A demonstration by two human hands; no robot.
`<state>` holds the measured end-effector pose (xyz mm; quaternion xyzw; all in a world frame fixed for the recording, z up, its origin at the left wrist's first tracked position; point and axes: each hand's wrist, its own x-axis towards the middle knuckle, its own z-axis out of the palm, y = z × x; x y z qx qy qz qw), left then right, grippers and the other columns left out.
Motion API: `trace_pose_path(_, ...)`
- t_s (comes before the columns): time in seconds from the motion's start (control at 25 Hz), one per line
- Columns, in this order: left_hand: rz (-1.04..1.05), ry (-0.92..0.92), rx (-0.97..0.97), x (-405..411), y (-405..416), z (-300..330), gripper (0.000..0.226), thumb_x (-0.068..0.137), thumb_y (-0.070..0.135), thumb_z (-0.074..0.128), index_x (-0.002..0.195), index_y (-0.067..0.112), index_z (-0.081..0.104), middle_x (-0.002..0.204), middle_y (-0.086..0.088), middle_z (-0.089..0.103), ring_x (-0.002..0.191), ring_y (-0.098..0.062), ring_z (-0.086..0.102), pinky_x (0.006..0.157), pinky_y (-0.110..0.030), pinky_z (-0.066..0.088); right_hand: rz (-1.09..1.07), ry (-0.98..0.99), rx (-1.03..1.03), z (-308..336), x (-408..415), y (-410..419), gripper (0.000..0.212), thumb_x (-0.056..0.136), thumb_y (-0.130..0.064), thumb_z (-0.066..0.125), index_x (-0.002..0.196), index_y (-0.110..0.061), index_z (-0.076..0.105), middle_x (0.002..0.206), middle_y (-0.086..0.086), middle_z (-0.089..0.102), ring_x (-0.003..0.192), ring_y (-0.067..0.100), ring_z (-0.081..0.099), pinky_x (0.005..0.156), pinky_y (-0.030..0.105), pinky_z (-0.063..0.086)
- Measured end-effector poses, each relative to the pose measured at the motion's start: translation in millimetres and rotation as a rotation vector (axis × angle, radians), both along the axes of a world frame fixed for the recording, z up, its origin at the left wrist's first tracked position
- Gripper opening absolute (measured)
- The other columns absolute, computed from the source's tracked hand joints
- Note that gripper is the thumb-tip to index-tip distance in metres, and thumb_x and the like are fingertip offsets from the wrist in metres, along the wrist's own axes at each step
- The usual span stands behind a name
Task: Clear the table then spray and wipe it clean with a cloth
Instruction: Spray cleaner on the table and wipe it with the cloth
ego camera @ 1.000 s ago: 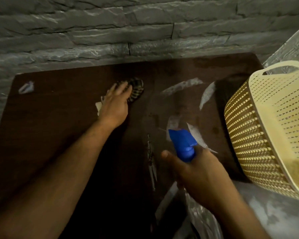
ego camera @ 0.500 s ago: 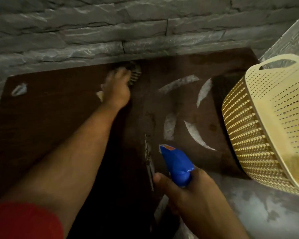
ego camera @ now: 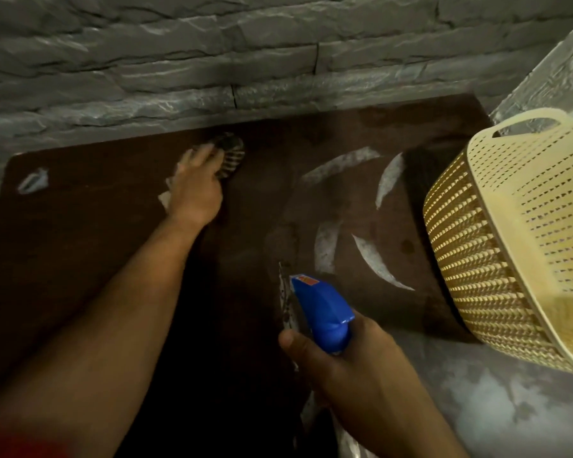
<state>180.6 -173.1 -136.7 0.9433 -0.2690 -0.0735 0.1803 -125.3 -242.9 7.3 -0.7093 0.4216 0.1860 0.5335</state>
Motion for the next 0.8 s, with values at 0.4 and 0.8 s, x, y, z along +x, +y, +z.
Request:
trace_pose_path(0.4, -0.072, -0.05, -0.058, -7, 87, -7, 0.051, 0.091, -0.003, 0.043, 0.139, 0.014, 0.047, 0.15, -0.008, 0.038, 0.141, -0.032, 0.027, 0.116, -0.045, 0.021, 0.013, 0.028, 0.028, 3, -14, 4, 0.039, 0.069, -0.071, 0.064, 0.086, -0.038, 0.054, 0.077, -0.007, 0.069, 0.076, 0.005, 0.068, 0.075, 0.027, 0.055)
trace_pose_path(0.8, -0.373, -0.016, -0.015, -88, 140, -2, 0.058, 0.092, 0.0, 0.042, 0.14, 0.033, 0.042, 0.151, 0.017, 0.028, 0.145, -0.011, 0.015, 0.109, -0.049, 0.021, 0.002, 0.032, 0.066, 12, -40, 10, 0.037, 0.069, -0.07, 0.065, 0.088, -0.04, 0.054, 0.08, -0.009, 0.069, 0.076, 0.002, 0.067, 0.073, 0.023, 0.051)
